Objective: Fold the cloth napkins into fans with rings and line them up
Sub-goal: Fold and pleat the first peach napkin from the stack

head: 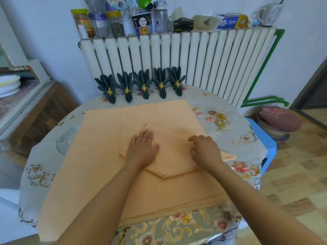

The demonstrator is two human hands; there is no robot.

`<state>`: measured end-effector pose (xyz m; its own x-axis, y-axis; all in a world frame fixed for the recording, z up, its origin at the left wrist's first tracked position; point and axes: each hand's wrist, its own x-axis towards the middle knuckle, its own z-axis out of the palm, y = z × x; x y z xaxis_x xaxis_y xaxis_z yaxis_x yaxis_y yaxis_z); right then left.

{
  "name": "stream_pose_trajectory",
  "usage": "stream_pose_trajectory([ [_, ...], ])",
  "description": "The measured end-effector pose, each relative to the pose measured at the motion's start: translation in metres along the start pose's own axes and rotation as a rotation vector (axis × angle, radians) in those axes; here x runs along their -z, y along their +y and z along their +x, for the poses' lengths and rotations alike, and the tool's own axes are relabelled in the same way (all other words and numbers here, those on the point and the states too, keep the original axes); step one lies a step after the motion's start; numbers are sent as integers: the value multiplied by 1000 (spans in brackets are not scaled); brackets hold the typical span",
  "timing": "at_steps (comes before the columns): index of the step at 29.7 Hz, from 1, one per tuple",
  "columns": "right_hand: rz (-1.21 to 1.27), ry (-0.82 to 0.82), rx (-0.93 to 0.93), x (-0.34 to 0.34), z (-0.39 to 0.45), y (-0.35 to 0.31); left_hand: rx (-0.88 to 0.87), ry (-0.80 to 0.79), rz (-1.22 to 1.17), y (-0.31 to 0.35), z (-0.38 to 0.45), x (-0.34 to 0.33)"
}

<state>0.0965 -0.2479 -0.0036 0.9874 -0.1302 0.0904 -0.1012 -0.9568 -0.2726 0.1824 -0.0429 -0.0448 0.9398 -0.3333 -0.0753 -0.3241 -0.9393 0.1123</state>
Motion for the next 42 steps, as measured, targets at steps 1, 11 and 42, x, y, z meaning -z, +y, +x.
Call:
stream_pose_trajectory([
  [1, -19, -68, -54, 5, 7, 12, -2, 1, -1, 0, 0, 0],
  [11, -147, -495, -77, 32, 37, 59, -26, 0, -10, 2, 3, 0],
  [42, 755, -477, -71, 22, 114, -5, -18, 61, -141, 3, 3, -2],
])
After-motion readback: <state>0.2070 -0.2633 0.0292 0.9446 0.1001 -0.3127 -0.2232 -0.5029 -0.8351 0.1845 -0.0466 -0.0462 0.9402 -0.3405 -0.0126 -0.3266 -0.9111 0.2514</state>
